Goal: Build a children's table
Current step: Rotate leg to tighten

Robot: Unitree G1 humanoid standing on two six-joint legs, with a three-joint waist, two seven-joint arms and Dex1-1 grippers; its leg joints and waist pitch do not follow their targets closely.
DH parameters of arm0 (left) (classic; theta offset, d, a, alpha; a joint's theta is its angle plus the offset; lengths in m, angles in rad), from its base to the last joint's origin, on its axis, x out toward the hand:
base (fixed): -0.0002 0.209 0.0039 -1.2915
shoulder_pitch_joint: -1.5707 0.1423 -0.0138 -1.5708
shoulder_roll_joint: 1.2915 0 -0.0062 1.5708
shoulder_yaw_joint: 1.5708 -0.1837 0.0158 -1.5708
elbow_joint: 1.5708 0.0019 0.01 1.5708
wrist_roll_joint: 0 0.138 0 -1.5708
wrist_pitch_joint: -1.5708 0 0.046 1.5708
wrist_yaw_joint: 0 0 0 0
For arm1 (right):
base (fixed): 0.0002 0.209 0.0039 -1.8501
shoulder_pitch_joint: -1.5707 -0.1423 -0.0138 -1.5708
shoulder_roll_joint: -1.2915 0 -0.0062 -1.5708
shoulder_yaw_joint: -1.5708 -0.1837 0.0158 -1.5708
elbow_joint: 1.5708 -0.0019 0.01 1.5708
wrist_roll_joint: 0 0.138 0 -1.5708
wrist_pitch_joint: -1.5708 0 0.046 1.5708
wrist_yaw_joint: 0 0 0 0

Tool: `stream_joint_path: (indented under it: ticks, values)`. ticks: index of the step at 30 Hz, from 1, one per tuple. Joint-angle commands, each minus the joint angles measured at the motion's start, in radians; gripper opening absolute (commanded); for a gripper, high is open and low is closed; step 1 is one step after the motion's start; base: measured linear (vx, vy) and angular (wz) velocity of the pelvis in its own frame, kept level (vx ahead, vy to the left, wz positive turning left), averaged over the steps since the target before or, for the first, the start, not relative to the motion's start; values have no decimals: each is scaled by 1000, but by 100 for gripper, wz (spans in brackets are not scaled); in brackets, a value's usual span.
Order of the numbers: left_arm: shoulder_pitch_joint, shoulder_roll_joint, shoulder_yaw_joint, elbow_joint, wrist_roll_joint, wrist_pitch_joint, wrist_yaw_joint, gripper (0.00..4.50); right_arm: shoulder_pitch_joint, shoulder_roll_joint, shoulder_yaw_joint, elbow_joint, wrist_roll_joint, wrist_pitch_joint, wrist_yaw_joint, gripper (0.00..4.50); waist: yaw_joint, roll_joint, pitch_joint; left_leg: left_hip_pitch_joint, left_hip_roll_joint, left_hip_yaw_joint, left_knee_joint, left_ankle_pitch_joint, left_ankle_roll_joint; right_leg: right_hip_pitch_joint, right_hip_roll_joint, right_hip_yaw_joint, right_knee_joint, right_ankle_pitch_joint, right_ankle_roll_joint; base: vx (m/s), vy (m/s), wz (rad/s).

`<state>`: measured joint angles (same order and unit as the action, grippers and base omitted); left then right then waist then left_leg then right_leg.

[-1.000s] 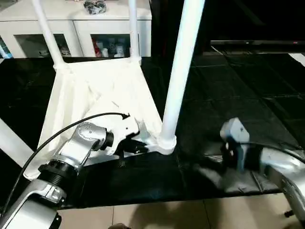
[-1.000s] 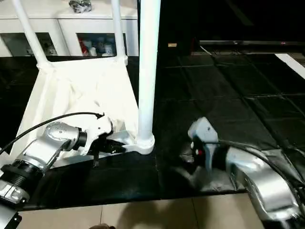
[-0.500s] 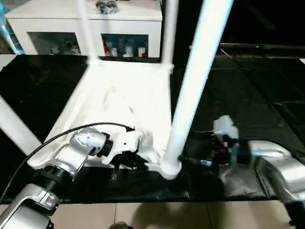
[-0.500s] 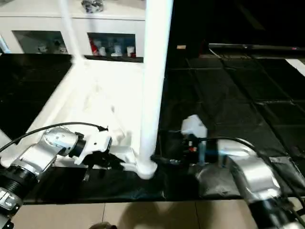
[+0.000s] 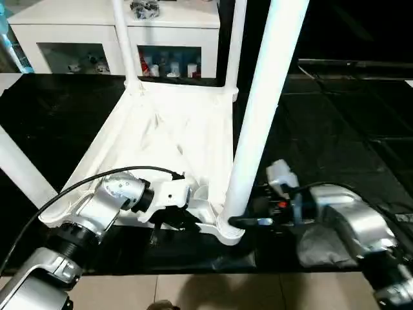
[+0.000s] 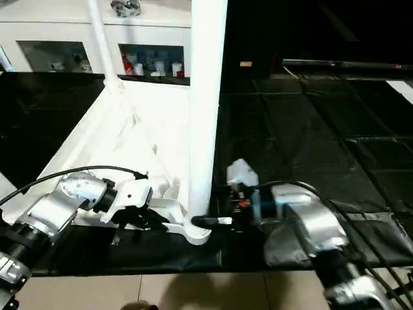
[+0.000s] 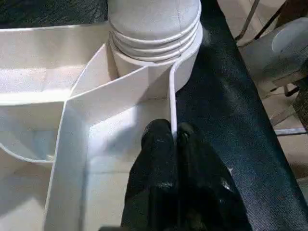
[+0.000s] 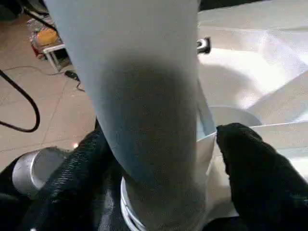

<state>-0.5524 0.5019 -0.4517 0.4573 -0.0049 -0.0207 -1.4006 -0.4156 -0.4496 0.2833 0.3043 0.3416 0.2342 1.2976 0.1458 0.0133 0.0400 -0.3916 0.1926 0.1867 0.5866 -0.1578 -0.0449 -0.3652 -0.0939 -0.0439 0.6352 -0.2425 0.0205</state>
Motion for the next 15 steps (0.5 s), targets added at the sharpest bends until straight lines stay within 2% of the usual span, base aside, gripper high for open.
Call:
stream_joint_path:
  ticks: [1,4,6,7,8,9,11,15]
  values:
    - [-4,-9,-60,6,35,-13,-37,0,-19,0,5,29,-18,-16,21,308,-10,-9,-60,31,42,-10,-67,-216,7,18,-52,31,-71,-58,-252,0,0,0]
    - [-9,-12,-58,14,39,-13,-33,0,-31,5,12,57,-15,-21,41,287,-10,-14,-60,30,42,-10,-68,-210,9,20,-52,31,-70,-52,-249,0,0,0]
    - [-12,-14,-58,24,45,-17,-30,0,-36,9,18,69,-14,-21,53,277,-9,-11,-59,31,42,-9,-67,-212,12,18,-53,32,-72,-59,-251,0,0,0]
    - [-14,-16,-58,28,49,-18,-28,0,-39,13,20,75,-14,-18,60,257,-8,-14,-59,31,42,-10,-67,-212,12,18,-53,32,-72,-63,-250,0,0,0]
    - [-14,-16,-58,28,49,-18,-28,0,-39,13,20,75,-14,-18,60,250,-8,-14,-58,31,42,-9,-67,-214,12,17,-53,32,-72,-67,-249,0,0,0]
    - [-15,-18,-55,30,50,-16,-25,0,-42,18,17,81,-13,-17,65,250,-9,-19,-58,29,42,-9,-68,-221,10,18,-54,32,-74,-80,-245,0,0,0]
    - [-16,-22,-52,32,51,-12,-19,0,-46,27,9,91,-7,-13,74,223,-10,-17,-56,30,42,-10,-70,-232,5,16,-55,33,-76,-109,-237,0,0,0]
    - [-15,-33,-46,42,56,-4,8,0,-42,35,3,86,5,2,80,213,-10,-18,-54,33,44,-11,-74,-263,-8,13,-55,35,-80,-152,-231,0,0,0]
